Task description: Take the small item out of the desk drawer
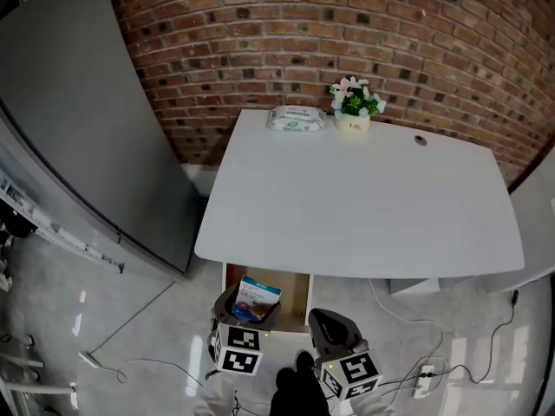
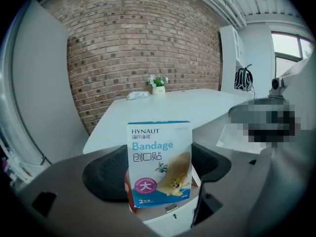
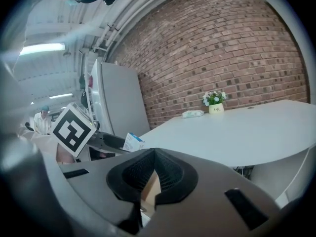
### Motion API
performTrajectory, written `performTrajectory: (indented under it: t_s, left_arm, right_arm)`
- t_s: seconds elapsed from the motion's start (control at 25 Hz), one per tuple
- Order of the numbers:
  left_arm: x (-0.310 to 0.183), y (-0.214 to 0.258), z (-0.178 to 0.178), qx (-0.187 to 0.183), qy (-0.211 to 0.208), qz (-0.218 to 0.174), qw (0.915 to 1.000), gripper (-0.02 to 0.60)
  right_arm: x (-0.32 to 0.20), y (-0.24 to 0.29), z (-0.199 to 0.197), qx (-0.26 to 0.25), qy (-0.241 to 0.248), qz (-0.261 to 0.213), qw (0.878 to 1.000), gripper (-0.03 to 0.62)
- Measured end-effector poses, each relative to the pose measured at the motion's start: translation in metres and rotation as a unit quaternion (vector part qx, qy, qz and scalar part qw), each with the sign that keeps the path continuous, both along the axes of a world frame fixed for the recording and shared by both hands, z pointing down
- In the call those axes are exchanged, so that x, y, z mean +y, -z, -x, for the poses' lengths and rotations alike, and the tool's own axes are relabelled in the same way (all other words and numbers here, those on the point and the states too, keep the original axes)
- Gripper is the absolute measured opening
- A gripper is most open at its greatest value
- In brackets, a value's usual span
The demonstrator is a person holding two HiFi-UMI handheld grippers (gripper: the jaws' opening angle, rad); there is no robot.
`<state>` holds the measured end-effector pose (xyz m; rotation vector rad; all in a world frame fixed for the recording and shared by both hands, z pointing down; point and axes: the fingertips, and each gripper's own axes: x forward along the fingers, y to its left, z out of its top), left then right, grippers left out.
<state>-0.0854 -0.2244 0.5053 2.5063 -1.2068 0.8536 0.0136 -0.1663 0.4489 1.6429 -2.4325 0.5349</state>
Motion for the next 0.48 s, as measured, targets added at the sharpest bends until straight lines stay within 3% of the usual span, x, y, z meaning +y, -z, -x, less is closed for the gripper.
performTrajectory:
  t_s: [0.16, 0.48]
  left_arm:
    - [0.001, 0.036, 0.015, 0.018, 0.019, -0.023, 0.9994, 0.4]
    - [0.018, 0.081, 0.043, 0.084, 0.066, -0.031, 0.9938, 0.4]
  right_arm:
    - [0.004, 0.018, 0.005, 0.003, 0.0, -0.009, 1.0, 0.026]
    - [0.014, 0.053, 0.012, 0.012, 0.001, -0.029, 1.0, 0.026]
